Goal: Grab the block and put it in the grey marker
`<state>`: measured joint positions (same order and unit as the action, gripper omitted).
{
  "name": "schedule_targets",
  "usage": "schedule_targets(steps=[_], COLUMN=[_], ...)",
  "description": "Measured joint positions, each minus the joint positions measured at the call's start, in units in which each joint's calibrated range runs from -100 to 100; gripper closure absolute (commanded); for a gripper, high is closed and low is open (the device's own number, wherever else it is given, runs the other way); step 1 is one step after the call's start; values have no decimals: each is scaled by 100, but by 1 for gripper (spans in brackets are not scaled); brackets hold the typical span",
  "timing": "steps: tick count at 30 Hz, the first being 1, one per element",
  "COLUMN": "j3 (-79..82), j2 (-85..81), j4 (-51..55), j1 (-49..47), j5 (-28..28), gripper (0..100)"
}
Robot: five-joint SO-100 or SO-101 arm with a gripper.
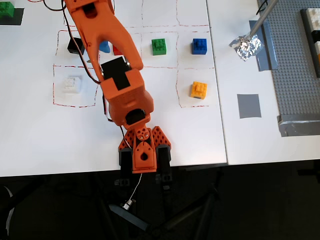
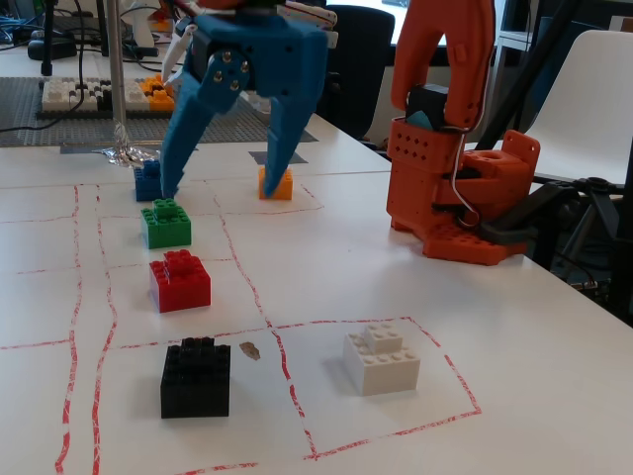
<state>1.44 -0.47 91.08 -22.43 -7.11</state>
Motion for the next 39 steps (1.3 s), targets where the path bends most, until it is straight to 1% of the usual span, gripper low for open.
schedule_targets(steps=[5, 11, 17, 23, 28, 36, 39], j3=[-27, -27, 153, 334, 334, 622, 667], j2=[524, 902, 1152, 1358, 1556, 1710, 1710], j4=[-80, -506, -1375, -1825, -1841, -2211, -2299], j1=[0, 70, 209, 449, 508, 628, 738], j5=[-39, -59, 15, 176, 205, 337, 400], gripper=[61, 59, 62, 64, 65, 73, 83])
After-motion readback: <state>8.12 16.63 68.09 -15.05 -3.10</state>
